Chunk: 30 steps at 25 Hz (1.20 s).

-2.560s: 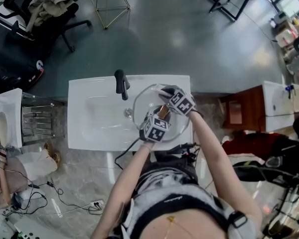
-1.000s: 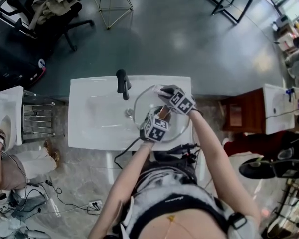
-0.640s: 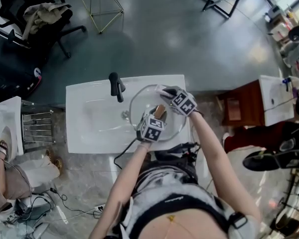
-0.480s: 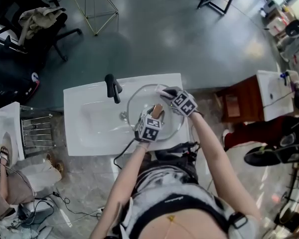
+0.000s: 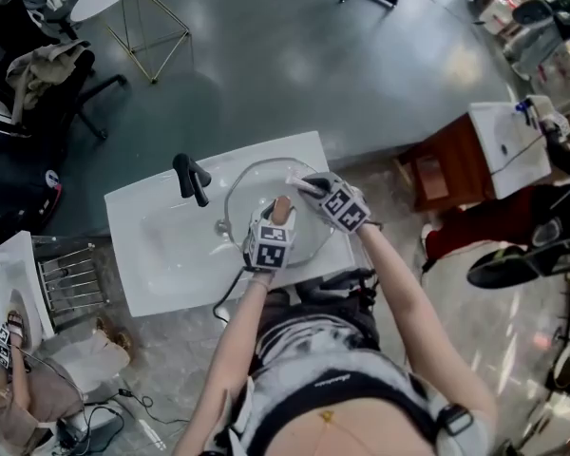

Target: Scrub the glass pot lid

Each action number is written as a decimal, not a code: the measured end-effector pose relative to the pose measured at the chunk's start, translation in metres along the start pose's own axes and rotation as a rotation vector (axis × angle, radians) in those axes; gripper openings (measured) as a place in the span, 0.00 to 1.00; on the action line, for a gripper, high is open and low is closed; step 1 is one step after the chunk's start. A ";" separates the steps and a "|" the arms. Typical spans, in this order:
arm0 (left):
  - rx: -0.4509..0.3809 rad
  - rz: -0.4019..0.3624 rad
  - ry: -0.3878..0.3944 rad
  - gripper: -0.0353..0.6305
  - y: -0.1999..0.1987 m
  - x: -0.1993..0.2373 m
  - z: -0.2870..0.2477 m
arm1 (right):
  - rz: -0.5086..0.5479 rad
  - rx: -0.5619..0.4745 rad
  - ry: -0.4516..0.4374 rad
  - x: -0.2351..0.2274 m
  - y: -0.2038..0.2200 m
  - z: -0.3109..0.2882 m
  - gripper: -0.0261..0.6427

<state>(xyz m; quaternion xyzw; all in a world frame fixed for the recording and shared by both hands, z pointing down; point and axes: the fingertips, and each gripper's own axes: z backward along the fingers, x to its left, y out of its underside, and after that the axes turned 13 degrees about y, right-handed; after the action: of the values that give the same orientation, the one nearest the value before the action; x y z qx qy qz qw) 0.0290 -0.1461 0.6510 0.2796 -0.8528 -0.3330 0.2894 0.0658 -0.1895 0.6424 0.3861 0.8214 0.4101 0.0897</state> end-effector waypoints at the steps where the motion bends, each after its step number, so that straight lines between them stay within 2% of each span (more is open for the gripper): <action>1: -0.001 0.001 0.002 0.33 0.000 0.000 0.000 | -0.007 -0.002 0.007 0.001 0.002 0.003 0.18; 18: 0.014 0.009 -0.007 0.32 -0.003 -0.002 0.007 | -0.113 -0.038 0.039 0.035 0.028 0.046 0.18; 30: 0.017 0.005 -0.016 0.33 -0.004 -0.003 0.007 | -0.093 -0.017 0.032 0.041 0.029 0.051 0.18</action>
<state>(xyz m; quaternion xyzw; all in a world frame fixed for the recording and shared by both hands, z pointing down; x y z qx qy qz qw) 0.0276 -0.1433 0.6430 0.2771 -0.8587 -0.3271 0.2808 0.0779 -0.1187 0.6378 0.3401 0.8362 0.4188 0.0987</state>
